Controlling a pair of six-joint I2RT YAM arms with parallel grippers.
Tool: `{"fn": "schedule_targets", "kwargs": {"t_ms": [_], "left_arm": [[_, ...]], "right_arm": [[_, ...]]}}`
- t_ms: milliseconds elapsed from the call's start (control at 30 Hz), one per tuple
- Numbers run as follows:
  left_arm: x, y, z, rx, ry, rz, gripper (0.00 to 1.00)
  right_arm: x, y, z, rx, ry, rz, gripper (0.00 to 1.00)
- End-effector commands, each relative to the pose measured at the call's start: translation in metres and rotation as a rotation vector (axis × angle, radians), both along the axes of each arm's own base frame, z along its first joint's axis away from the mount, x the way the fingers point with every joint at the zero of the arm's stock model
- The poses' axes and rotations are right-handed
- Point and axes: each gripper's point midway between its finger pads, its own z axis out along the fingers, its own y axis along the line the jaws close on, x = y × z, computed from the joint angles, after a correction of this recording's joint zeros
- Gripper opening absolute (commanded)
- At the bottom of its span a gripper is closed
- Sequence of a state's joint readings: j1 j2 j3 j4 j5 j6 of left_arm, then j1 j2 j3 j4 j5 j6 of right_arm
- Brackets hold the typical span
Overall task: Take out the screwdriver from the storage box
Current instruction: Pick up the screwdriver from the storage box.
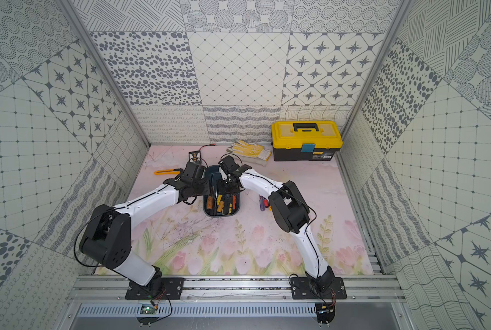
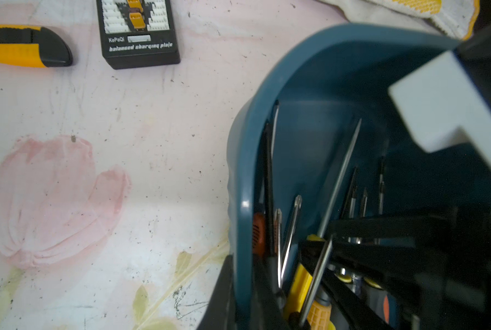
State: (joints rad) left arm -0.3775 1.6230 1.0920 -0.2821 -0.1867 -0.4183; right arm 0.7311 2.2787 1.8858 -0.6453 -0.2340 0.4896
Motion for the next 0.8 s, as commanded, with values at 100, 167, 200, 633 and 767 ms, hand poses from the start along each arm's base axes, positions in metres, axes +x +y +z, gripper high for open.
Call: {"fn": "schedule_targets", "kwargs": {"t_ms": [100, 167, 200, 633, 767], "left_arm": [[0.017, -0.009, 0.023, -0.044, -0.102, -0.008, 0.0], [0.017, -0.008, 0.023, -0.041, -0.102, -0.006, 0.0], [0.017, -0.008, 0.022, -0.04, -0.101, -0.006, 0.0], [0.018, -0.005, 0.016, -0.033, -0.093, 0.016, 0.0], [0.019, -0.003, 0.016, -0.029, -0.092, 0.024, 0.0]], "right_arm": [[-0.003, -0.007, -0.032, -0.11, 0.047, -0.006, 0.25], [-0.003, -0.007, -0.032, -0.11, 0.044, -0.004, 0.2], [-0.004, -0.007, -0.032, -0.11, 0.046, -0.004, 0.18], [0.003, 0.001, 0.015, -0.008, -0.049, 0.003, 0.0], [0.005, 0.0, 0.031, 0.006, -0.087, 0.001, 0.0]]}}
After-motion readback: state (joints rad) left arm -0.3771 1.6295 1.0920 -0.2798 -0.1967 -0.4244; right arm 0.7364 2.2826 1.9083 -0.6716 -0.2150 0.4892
